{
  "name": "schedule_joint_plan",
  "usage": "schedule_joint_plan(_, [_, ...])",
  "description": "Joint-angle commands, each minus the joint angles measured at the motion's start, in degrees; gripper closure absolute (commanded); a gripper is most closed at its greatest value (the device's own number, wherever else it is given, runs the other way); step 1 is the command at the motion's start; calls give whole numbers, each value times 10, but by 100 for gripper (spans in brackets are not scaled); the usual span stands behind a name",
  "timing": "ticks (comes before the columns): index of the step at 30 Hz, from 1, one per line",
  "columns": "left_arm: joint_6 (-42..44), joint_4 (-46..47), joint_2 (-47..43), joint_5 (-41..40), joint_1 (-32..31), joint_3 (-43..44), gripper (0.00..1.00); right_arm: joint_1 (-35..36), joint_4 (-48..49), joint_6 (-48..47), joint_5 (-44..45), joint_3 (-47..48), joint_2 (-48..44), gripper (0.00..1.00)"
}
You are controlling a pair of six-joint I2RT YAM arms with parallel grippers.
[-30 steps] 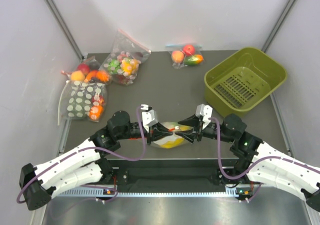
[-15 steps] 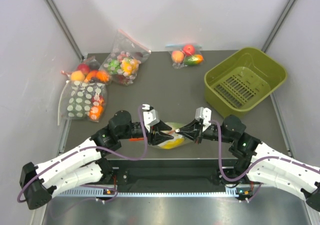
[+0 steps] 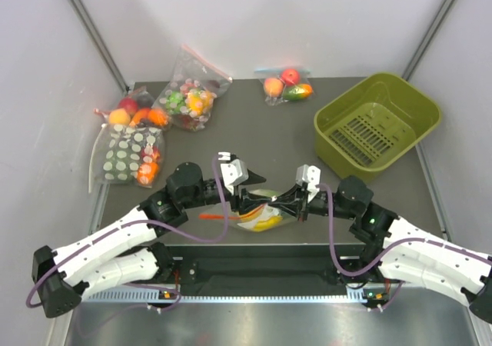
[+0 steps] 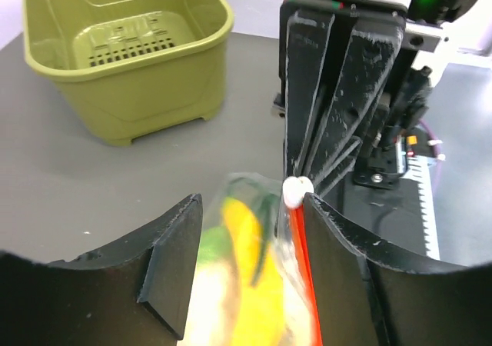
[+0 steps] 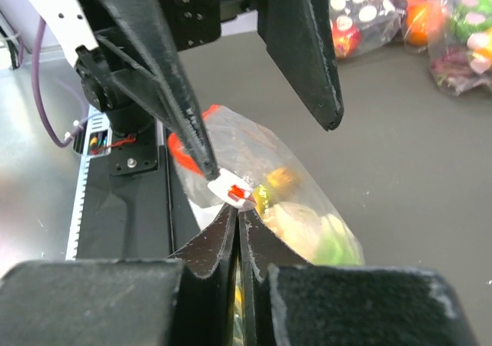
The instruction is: Open the zip-top bag and remove the fake food
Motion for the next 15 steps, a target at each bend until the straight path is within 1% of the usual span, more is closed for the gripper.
schedule_joint_plan(1, [41,9,3,-38,-16,30,41,-5,-3,-1,8,34,14,100])
schedule_joint_plan(5, [68,-30,7,-54,-39,44,42,-4,-8,8,14,42,27,100])
schedule_joint_plan(9, [72,-53,11,-64,-53,50,42,-5,-18,14,30,56,34,100])
schedule_joint_plan(15, [74,-53,18,-88,-66,48,42,-5,-24,18,33,62,36,100])
